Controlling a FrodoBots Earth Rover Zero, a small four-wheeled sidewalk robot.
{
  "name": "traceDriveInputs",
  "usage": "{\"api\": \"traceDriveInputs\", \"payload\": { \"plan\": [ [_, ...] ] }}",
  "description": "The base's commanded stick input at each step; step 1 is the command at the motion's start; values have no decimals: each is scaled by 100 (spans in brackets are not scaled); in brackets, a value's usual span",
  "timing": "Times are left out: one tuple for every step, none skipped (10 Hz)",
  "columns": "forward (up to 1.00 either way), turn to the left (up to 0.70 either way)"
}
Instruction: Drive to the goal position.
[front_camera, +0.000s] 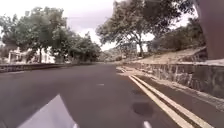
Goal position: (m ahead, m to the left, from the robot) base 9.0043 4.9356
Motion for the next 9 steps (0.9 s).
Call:
{"api": "traceDriveInputs", "payload": {
  "plan": [
    [100, 0],
    [100, 0],
    [100, -12],
    [100, -11],
    [100, 0],
    [100, 0],
    [100, 0],
    [100, 0],
    [100, 0]
  ]
}}
